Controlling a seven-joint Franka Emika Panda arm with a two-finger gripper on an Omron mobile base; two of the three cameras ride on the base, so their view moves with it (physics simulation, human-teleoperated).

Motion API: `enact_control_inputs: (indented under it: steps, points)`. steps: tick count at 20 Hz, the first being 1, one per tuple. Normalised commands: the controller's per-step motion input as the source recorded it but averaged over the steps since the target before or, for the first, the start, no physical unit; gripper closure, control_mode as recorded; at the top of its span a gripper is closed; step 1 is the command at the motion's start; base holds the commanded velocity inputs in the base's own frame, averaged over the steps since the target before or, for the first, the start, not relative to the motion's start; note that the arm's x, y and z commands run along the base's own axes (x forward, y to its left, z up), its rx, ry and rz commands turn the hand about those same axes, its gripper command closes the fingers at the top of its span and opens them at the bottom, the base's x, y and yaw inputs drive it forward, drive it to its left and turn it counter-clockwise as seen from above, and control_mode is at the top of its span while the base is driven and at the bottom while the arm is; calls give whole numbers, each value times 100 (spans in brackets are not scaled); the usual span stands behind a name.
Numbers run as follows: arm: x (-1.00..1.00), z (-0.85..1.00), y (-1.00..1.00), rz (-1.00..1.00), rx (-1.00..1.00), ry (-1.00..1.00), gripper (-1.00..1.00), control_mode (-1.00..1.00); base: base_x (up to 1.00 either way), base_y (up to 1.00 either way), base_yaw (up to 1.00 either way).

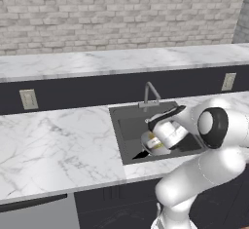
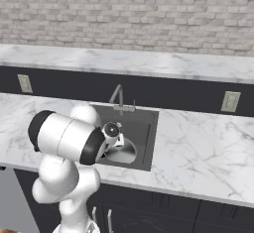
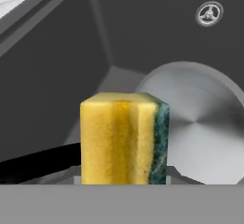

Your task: Pick the pan and sponge and place them into the sink. Then turn on the water.

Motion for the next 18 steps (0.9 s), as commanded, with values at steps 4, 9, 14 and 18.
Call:
enact_control_inputs:
  steps: [4, 9, 14, 18]
  points:
    - [10, -26, 13, 0, 2, -2, 100, -100, 0, 0, 0]
    - [2, -32, 4, 0, 0, -8, 100, -100, 0, 0, 0]
    - [4, -36, 1, 0, 2, -4, 100, -100, 0, 0, 0]
    - [2, -40, 7, 0, 2, -4, 100, -100, 0, 0, 0]
